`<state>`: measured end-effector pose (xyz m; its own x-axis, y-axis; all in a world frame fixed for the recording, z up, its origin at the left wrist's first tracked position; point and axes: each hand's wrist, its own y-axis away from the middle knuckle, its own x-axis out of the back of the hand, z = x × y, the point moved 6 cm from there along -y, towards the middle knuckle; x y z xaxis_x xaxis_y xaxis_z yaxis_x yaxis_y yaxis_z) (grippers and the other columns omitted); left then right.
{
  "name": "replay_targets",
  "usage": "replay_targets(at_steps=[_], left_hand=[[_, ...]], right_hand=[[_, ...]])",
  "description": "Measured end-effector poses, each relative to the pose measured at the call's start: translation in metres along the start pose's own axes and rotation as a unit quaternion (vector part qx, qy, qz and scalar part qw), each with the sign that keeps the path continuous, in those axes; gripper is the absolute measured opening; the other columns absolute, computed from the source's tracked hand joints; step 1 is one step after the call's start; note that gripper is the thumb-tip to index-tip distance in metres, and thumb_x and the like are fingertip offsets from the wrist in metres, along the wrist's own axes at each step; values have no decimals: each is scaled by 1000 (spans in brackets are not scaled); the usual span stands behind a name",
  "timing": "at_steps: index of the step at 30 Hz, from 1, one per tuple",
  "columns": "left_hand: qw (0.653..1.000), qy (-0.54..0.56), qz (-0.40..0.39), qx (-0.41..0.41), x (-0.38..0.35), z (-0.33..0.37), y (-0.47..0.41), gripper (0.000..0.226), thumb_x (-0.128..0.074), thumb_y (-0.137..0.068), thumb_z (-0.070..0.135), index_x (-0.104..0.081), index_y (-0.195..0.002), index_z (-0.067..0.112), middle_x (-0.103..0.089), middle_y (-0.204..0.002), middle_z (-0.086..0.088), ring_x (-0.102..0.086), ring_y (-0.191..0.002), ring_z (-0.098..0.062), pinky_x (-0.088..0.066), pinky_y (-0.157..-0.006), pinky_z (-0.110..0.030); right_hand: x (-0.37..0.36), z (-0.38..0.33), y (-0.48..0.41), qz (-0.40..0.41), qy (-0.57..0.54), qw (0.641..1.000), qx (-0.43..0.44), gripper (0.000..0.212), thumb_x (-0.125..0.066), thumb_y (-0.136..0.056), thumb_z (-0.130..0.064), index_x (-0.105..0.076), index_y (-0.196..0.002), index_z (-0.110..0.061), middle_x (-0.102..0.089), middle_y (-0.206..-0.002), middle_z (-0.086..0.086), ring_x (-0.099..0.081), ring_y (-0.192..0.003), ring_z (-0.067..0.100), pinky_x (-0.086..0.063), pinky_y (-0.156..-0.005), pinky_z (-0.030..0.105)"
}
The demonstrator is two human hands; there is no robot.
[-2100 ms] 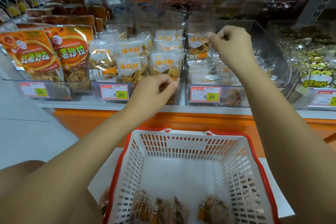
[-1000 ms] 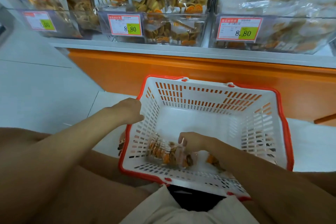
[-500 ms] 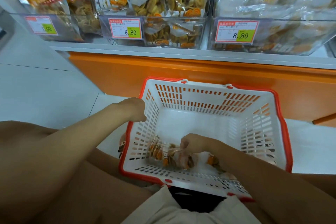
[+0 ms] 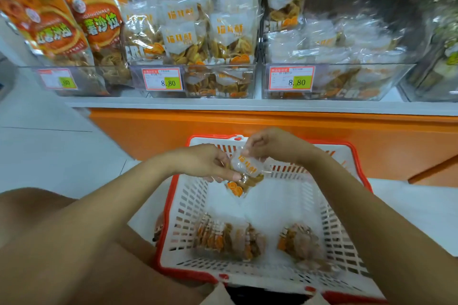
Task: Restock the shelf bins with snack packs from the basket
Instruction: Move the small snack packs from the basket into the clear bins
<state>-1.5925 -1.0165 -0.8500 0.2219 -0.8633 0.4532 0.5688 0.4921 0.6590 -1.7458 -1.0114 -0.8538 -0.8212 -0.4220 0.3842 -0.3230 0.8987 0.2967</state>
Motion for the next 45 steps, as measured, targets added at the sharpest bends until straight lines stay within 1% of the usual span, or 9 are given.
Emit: replay_targets(at_steps=[4, 10, 15, 19, 22, 25, 32, 40, 45], left_hand=[[990, 100, 46, -84, 15, 38, 11, 32, -71, -81, 24, -67, -107, 6, -72, -105, -12, -69, -92, -20, -56, -83, -29], [944, 220, 166, -179, 51, 78, 28, 20, -69, -83, 16, -69, -103, 16, -75, -94, -4, -70, -87, -20, -58, -79, -28], [921, 161, 255, -246, 76, 108, 40, 24, -72, -78, 31, -69, -99, 20, -74, -86, 12, -69, -83, -3, -54, -78, -21], [916, 146, 293, -232, 89, 118, 39, 47, -61, -68, 63, -65, -96, 25, -72, -92, 1, -68, -92, -14, -55, -80, -29], [901, 111, 379, -181, 108, 108, 39, 19, -59, -87, 47, -62, -86, 28, -68, -93, 3, -65, -90, -14, -53, -78, -32], [887, 53, 434, -150, 121, 98, 41, 17, -59, -92, 29, -61, -75, 27, -66, -86, 5, -61, -79, -10, -49, -71, -30], [886, 28, 442, -138, 125, 98, 39, 15, -59, -93, 23, -66, -80, 19, -68, -91, 6, -62, -79, -9, -53, -73, -31], [888, 10, 438, -136, 126, 97, 38, 14, -59, -92, 26, -66, -83, 19, -66, -85, 11, -62, -84, -9, -52, -75, -29], [888, 9, 441, -130, 128, 98, 37, 17, -59, -92, 29, -67, -83, 18, -67, -84, 10, -63, -83, -9, -51, -74, -28]], right_hand=[[37, -43, 23, 112, -54, 991, 40, 20, -68, -85, -31, -69, -73, -15, -64, -61, -6, -54, -53, 3, -44, -56, 16], [65, -71, 50, 181, -166, 967, 62, 45, -61, -71, -53, -68, -91, -14, -70, -83, 2, -65, -76, 12, -51, -71, 25], [78, -84, 65, 220, -134, 963, 77, 16, -68, -82, -29, -64, -76, -14, -57, -51, -12, -45, -47, -1, -36, -49, 11], [106, -88, 81, 279, -123, 949, 84, 10, -69, -83, -23, -68, -76, -15, -59, -56, -10, -46, -50, 2, -38, -48, 12], [136, -90, 89, 333, -146, 928, 87, 13, -71, -81, -25, -68, -70, -19, -55, -56, -9, -42, -49, 7, -35, -46, 19], [166, -101, 90, 388, -143, 904, 109, 11, -71, -83, -24, -68, -76, -16, -57, -63, -4, -42, -50, 6, -34, -47, 16], [210, -111, 35, 400, -73, 908, 96, 12, -71, -85, -17, -66, -91, -8, -61, -72, 3, -52, -59, 10, -43, -57, 19], [213, -87, -16, 419, -134, 897, 40, 19, -71, -85, -18, -53, -89, -12, -60, -77, 3, -53, -56, 9, -50, -56, 18], [211, -87, -24, 474, -104, 873, 46, 38, -75, -81, -24, -40, -66, -21, -52, -71, 0, -61, -74, 22, -53, -76, 40]])
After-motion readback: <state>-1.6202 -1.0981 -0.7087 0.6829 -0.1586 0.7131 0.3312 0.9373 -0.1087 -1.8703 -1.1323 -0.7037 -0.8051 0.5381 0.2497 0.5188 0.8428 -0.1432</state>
